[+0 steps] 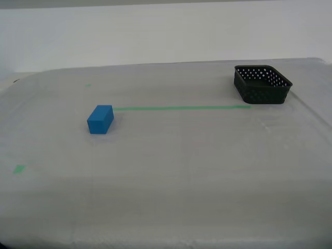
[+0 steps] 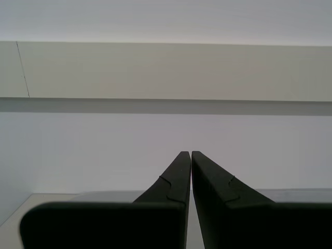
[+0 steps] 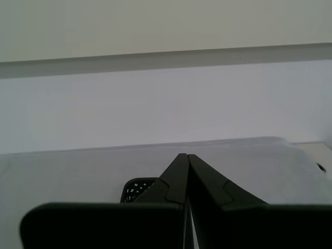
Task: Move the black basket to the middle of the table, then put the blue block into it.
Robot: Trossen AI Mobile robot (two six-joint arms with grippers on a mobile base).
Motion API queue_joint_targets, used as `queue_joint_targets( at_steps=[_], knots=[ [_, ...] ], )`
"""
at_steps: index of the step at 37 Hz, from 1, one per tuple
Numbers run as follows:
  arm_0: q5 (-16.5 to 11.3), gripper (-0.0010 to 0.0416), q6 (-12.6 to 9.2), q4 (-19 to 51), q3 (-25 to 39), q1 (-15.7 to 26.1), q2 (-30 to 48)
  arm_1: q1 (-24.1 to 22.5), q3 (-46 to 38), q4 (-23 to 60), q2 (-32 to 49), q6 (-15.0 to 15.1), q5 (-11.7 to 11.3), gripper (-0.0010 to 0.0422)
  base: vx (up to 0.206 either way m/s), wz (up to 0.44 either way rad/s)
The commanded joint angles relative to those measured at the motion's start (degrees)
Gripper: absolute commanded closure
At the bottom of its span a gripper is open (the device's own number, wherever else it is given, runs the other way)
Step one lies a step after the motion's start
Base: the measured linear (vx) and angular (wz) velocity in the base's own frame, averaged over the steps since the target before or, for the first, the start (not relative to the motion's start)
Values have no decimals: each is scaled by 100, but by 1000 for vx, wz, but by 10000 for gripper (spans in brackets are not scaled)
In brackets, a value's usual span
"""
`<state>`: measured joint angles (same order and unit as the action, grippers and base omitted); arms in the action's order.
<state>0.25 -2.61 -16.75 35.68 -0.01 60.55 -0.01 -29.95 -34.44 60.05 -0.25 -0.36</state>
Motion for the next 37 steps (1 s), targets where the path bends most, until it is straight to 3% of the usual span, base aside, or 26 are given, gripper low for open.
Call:
queue_joint_targets(
  at_steps=[1, 22, 37],
  knots=[
    [-2, 406, -15, 439, 299, 4, 15, -2, -2, -33, -2, 11, -2, 412, 0, 0],
    [-4, 406, -13, 3552, 2415, 7, 431, -2, -2, -33, -2, 11, -2, 412, 0, 0],
    [-9, 406, 11, 4656, 3493, 7, 1569, -2, -2, -33, -2, 11, -4, 412, 0, 0]
  ],
)
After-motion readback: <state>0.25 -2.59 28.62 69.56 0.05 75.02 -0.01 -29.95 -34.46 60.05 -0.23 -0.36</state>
